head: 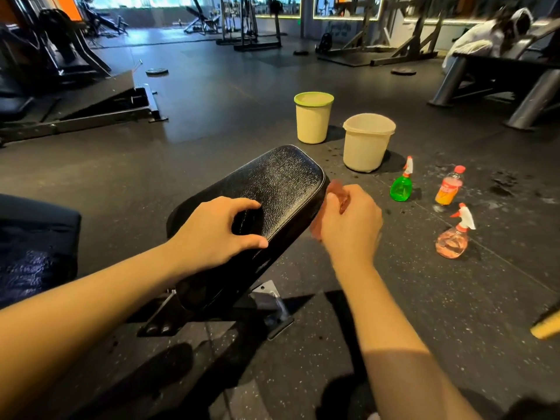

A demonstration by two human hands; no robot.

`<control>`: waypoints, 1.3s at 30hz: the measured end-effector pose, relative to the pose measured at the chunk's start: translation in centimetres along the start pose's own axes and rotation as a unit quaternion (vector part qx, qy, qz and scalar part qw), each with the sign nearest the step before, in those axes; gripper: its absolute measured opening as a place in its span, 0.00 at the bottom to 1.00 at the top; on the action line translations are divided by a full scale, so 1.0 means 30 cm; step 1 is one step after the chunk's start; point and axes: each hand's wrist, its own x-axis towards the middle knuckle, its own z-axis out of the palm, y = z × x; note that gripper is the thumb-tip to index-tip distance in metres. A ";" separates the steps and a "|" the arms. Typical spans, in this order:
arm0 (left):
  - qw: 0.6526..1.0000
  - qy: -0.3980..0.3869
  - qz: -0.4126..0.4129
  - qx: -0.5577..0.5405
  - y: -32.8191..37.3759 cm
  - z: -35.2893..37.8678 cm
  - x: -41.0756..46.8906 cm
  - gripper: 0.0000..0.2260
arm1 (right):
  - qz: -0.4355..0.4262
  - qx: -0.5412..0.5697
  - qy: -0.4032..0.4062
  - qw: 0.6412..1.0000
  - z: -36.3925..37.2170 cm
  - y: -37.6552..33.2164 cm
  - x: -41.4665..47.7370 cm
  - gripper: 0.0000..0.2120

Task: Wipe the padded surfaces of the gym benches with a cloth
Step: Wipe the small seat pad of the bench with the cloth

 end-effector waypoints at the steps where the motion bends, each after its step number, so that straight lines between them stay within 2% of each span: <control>1: 1.000 0.001 -0.001 -0.003 0.000 0.001 -0.002 0.34 | -0.011 0.016 0.002 1.000 0.013 -0.011 -0.069 0.06; 5: 1.000 -0.007 -0.011 -0.006 -0.006 -0.005 -0.007 0.34 | -0.059 0.063 -0.077 0.993 0.029 -0.058 -0.357 0.03; 8: 1.000 -0.011 -0.010 -0.003 0.001 -0.010 -0.002 0.34 | -0.033 0.031 -0.002 0.999 0.031 -0.030 -0.156 0.01; 10: 1.000 -0.010 -0.013 -0.002 0.006 -0.009 -0.003 0.34 | 0.022 0.012 0.010 1.000 0.016 -0.019 -0.011 0.03; 12: 1.000 -0.010 -0.015 0.005 0.013 -0.011 -0.006 0.34 | 0.030 0.030 0.031 0.999 0.026 -0.014 -0.002 0.03; 14: 1.000 -0.011 -0.021 0.007 0.020 -0.017 -0.011 0.35 | 0.024 0.067 0.040 0.997 0.057 -0.036 -0.138 0.02; 18: 1.000 -0.010 -0.018 0.007 0.014 -0.015 -0.002 0.35 | 0.011 0.101 -0.043 0.994 0.093 -0.039 -0.398 0.04; 22: 1.000 -0.025 -0.014 0.006 -0.003 -0.014 0.005 0.43 | 0.014 0.017 0.018 1.000 0.067 -0.020 -0.185 0.03; 25: 1.000 -0.023 -0.011 0.003 -0.017 -0.007 0.008 0.44 | 0.021 -0.002 0.038 0.999 0.045 0.011 -0.044 0.03; 28: 1.000 -0.016 -0.007 -0.008 -0.021 0.002 -0.002 0.42 | -0.017 0.026 0.049 0.998 0.070 -0.017 -0.172 0.02; 32: 1.000 0.002 0.005 -0.021 -0.039 0.014 -0.007 0.35 | -0.105 0.073 -0.047 0.991 0.070 -0.038 -0.372 0.01; 34: 1.000 -0.003 0.009 -0.022 -0.037 0.011 -0.006 0.36 | -0.100 0.046 -0.019 0.994 0.056 -0.019 -0.254 0.03; 36: 1.000 -0.012 0.008 -0.022 -0.034 0.011 -0.003 0.40 | -0.044 0.010 0.021 0.999 0.041 0.006 -0.085 0.03; 39: 1.000 -0.019 -0.002 -0.024 -0.028 0.009 -0.009 0.41 | -0.019 -0.002 0.021 1.000 0.021 0.030 0.020 0.06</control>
